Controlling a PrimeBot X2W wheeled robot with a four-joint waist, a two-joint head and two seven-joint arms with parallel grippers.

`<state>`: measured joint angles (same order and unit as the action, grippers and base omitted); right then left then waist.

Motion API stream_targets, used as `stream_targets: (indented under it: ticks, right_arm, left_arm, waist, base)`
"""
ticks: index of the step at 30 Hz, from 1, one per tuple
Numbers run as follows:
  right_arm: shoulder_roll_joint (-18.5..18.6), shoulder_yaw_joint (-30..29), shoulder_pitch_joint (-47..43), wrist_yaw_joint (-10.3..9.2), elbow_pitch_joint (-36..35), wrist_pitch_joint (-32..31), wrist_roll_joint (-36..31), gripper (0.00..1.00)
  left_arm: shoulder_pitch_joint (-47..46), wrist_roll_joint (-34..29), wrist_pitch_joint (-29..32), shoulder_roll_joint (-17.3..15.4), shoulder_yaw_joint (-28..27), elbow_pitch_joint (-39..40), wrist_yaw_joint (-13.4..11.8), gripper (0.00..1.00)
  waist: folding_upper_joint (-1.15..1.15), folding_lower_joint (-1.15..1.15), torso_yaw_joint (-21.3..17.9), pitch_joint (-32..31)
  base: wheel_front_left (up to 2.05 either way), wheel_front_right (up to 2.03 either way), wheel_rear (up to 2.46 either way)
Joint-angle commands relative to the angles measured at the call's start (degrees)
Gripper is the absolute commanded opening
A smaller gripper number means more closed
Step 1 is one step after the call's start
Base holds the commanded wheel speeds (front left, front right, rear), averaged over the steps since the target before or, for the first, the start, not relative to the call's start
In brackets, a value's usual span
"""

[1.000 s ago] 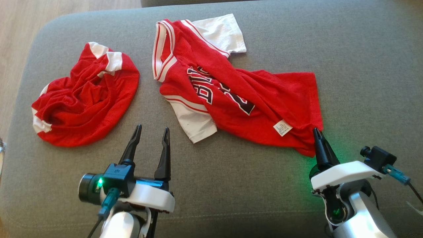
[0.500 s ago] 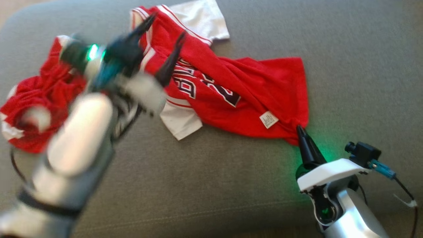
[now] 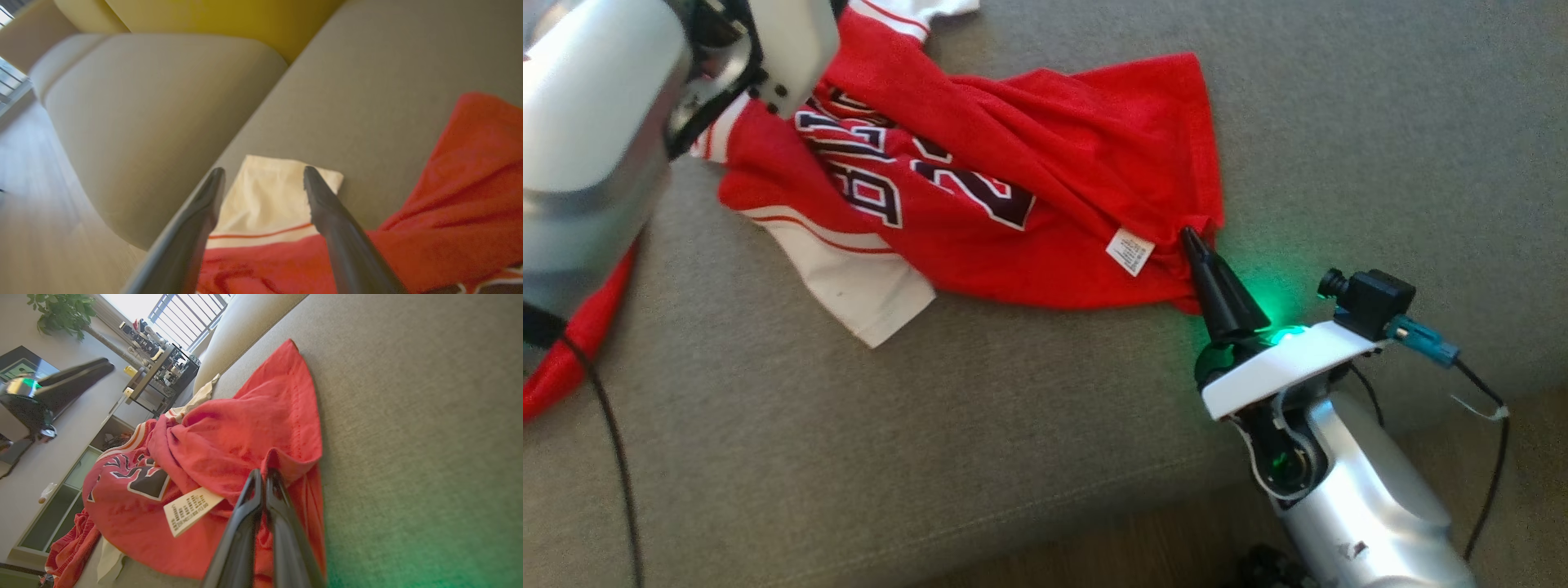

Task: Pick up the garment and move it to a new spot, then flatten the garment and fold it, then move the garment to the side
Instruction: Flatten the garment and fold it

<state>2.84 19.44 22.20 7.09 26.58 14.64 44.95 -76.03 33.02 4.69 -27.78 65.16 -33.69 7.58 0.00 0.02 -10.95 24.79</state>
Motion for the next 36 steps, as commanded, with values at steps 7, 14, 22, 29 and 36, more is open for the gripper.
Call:
stream_targets:
  ticks: [7, 14, 22, 29, 36]
  right_arm:
    - [0.04, 6.48, 1.84, 0.4, -3.34, 0.34, 4.64, 0.0]
    - [0.04, 7.69, 2.36, 0.4, -4.4, 0.35, 6.19, 0.0]
    - [0.04, 9.34, 2.43, 0.4, -5.54, 0.35, 7.89, 0.0]
    - [0.04, 9.67, 2.21, 0.4, -6.32, 0.35, 9.08, 0.0]
    - [0.04, 9.62, 2.14, 0.4, -7.17, 0.36, 9.69, 0.0]
  left_arm:
    - [-15.47, -0.65, 0.69, -2.99, 3.48, -13.29, -0.09, 1.0]
    - [-17.45, 1.79, -1.27, -0.77, 5.4, -18.22, -0.09, 1.0]
    - [-19.68, 1.18, -0.38, -1.41, 7.75, -19.8, -0.09, 1.0]
    - [-19.75, 1.43, 4.23, -2.25, 8.15, -19.16, -0.09, 1.0]
    - [-18.55, -3.28, 9.21, -4.26, 8.18, -16.46, -0.09, 1.0]
  waist:
    - [0.0, -0.02, -7.87, 9.96]
    - [0.0, -0.02, -9.9, 11.65]
    - [0.0, -0.02, -12.04, 12.76]
    - [0.0, -0.02, -13.64, 13.49]
    - [0.0, -0.02, -14.98, 13.71]
  base:
    - [0.0, 0.0, 0.0]
    - [0.0, 0.0, 0.0]
    - [0.0, 0.0, 0.0]
    - [0.0, 0.0, 0.0]
    - [0.0, 0.0, 0.0]
